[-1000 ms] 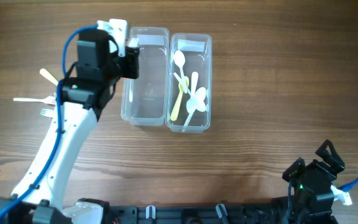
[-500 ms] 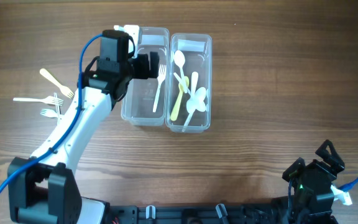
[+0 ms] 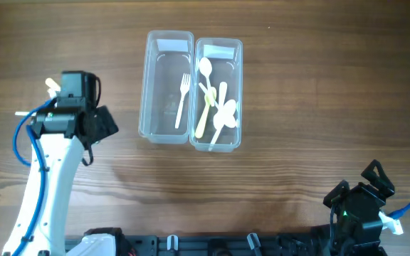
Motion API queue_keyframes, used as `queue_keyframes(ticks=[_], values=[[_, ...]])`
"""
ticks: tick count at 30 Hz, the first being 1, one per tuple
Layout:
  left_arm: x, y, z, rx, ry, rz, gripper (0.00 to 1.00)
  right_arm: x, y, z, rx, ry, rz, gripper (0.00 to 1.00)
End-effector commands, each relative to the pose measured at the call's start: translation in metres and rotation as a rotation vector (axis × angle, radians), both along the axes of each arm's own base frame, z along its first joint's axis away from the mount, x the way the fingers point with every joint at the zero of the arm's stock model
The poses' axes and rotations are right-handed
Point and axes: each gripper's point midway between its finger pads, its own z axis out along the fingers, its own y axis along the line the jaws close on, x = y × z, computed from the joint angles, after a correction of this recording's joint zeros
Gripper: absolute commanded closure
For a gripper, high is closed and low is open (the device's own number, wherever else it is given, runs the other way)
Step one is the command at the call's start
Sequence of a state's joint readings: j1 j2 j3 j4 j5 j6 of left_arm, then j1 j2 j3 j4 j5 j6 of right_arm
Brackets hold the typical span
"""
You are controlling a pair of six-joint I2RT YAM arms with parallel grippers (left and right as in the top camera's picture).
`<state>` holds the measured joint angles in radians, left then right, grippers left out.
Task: Pack container
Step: 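Carry the white fork into the left container and release, then return left gripper to the forks and grasp a white fork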
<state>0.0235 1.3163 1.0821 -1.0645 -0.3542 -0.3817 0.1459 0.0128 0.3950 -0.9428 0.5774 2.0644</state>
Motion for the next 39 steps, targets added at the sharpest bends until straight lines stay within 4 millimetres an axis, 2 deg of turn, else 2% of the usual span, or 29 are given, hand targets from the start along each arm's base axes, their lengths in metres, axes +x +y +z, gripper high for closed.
queue_keyframes(ticks=[1, 2, 4, 10, 13, 16, 21, 24, 27, 28, 30, 35, 39], values=[[-0.020, 0.024, -0.030, -0.049, 0.034, 0.128, 0.00, -0.002, -0.003, 0.003, -0.001, -0.016, -0.018, 0.01], [-0.021, 0.029, -0.042, -0.083, 0.018, 0.162, 0.00, -0.002, -0.003, 0.003, -0.001, -0.016, -0.018, 0.00], [-0.019, 0.039, -0.053, -0.094, -0.008, 0.162, 0.00, -0.002, -0.003, 0.003, -0.002, -0.016, -0.018, 0.00], [-0.002, 0.061, -0.064, -0.101, -0.129, 0.219, 0.00, -0.002, -0.003, 0.003, -0.001, -0.016, -0.018, 0.00], [0.019, 0.060, -0.077, -0.111, -0.168, 0.126, 0.02, -0.002, -0.003, 0.003, -0.002, -0.016, -0.018, 0.00], [0.030, 0.063, -0.094, -0.113, -0.160, 0.127, 0.03, -0.002, -0.003, 0.003, -0.001, -0.016, -0.018, 0.00], [0.036, 0.066, -0.137, -0.131, -0.087, 0.133, 0.07, -0.002, -0.003, 0.003, -0.002, -0.016, -0.018, 0.00], [0.037, 0.066, -0.153, -0.138, -0.066, 0.136, 0.12, -0.002, -0.003, 0.003, -0.001, -0.016, -0.018, 0.00], [0.040, 0.070, -0.153, -0.157, -0.089, 0.149, 0.20, -0.002, -0.003, 0.003, -0.002, -0.016, -0.018, 0.00], [0.038, 0.073, -0.153, -0.161, -0.090, 0.159, 0.36, -0.002, -0.003, 0.003, -0.001, -0.016, -0.018, 0.00], [0.039, 0.072, -0.153, -0.174, -0.095, 0.160, 0.50, -0.002, -0.003, 0.003, -0.002, -0.016, -0.018, 0.00], [0.041, 0.073, -0.148, -0.172, -0.113, 0.166, 0.53, -0.002, -0.003, 0.003, -0.002, -0.016, -0.018, 0.00], [0.048, 0.076, -0.123, -0.151, -0.187, 0.159, 0.56, -0.002, -0.003, 0.003, -0.001, -0.016, -0.018, 0.00]])
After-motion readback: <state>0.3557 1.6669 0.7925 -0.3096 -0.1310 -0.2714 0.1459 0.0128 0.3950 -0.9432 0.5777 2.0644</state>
